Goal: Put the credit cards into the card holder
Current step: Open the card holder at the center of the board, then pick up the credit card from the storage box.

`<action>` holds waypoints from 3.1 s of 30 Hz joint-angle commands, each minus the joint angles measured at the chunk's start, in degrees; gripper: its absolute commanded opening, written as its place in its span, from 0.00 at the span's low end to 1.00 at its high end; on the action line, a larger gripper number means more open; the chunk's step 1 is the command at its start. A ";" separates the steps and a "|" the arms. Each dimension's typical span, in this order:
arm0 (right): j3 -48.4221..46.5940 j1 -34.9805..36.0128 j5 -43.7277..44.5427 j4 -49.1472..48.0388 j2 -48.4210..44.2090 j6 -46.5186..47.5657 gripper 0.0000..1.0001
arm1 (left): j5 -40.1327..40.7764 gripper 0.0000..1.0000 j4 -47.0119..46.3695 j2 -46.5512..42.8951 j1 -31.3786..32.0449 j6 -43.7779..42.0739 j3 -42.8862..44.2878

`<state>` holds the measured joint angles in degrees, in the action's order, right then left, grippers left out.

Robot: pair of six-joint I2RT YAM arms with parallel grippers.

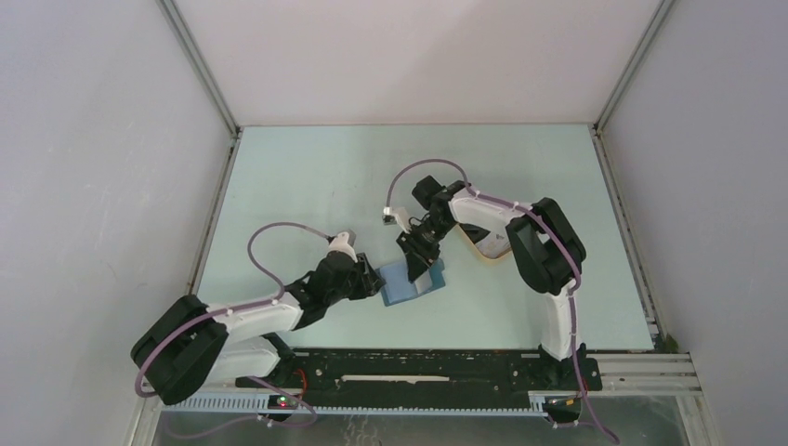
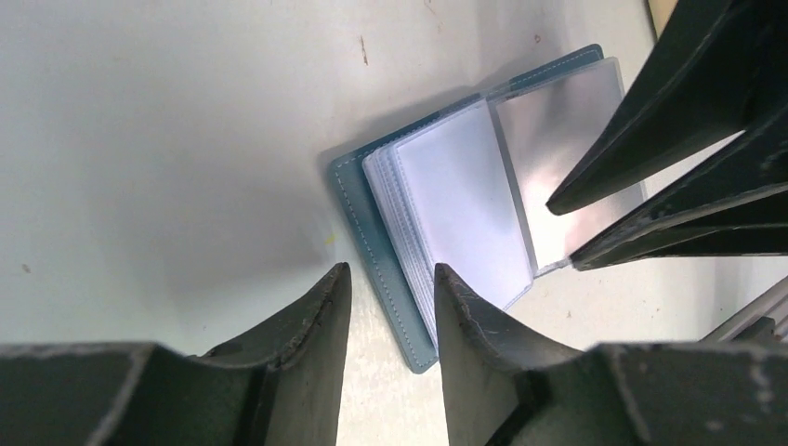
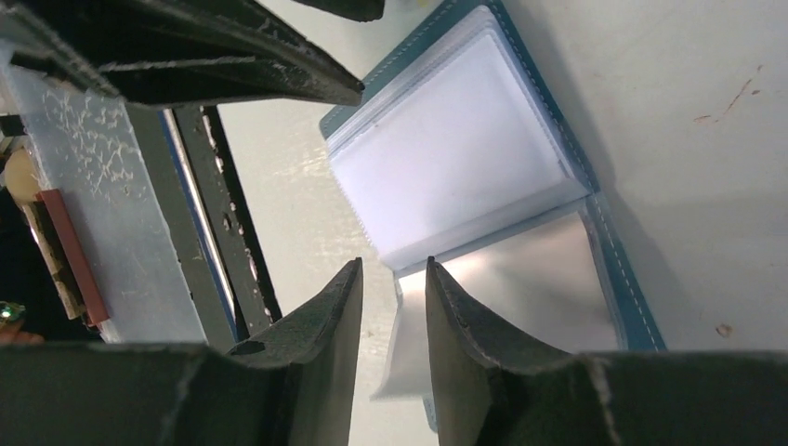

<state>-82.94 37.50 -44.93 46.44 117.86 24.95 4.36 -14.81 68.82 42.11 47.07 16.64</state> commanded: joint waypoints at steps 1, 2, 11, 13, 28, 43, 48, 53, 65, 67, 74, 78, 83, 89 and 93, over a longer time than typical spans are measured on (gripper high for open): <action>-1.78 -0.34 -3.78 2.81 -6.02 5.44 0.40 | 1.78 0.44 2.57 -4.81 0.31 -3.56 3.40; -1.79 -0.44 -4.13 3.25 -6.77 6.37 0.40 | 1.79 0.44 2.73 -5.95 0.34 -4.17 3.54; -1.26 -3.61 -1.85 6.23 -19.31 11.05 0.41 | 1.79 0.48 4.19 -17.56 0.33 -12.80 7.42; -0.46 -5.77 -1.23 5.64 -24.14 10.34 0.41 | 1.45 0.49 4.56 -19.65 0.33 -15.20 9.33; 9.22 -27.69 -3.53 -7.72 -34.04 -8.09 0.85 | -1.74 0.92 -10.97 -7.30 -0.20 -36.43 30.34; 27.47 -36.39 5.77 -40.95 -23.44 -57.67 0.55 | -7.24 0.85 -23.93 14.87 -0.40 -37.17 32.63; 27.49 -36.99 4.08 -43.31 -18.97 -61.73 0.48 | -6.83 0.85 -23.43 15.76 -0.53 -38.68 32.69; 27.80 -37.06 5.60 -42.42 -18.32 -62.49 0.45 | -7.39 0.85 -24.20 15.15 -0.48 -39.08 31.78; 29.22 -36.72 10.24 -41.18 -19.79 -64.45 0.47 | -7.76 0.85 -24.39 15.34 -0.47 -39.42 31.69; 29.94 -36.18 11.09 -41.95 -20.56 -65.18 0.47 | -7.96 0.84 -24.39 15.38 -0.47 -39.42 31.67; 29.99 -33.72 13.20 -42.00 -20.76 -66.49 0.48 | -7.99 0.84 -24.39 15.46 -0.53 -39.51 31.63; 30.05 -33.54 14.13 -42.22 -20.47 -67.44 0.47 | -8.13 0.84 -24.39 15.44 -0.49 -39.60 31.61; 30.21 -34.10 13.71 -42.70 -19.66 -68.55 0.46 | -8.40 0.84 -24.39 15.43 -0.47 -39.69 31.61; 30.55 -34.81 12.29 -44.75 -17.72 -71.00 0.45 | -8.57 0.84 -24.39 15.60 -0.45 -39.73 31.70; 30.77 -35.68 11.48 -45.79 -16.16 -72.27 0.43 | -8.58 0.84 -24.39 15.56 -0.51 -39.77 31.70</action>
<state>-52.73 2.76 -32.45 3.31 100.22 -44.88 -3.46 -36.82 84.60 41.82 8.95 49.91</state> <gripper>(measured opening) 0.440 0.840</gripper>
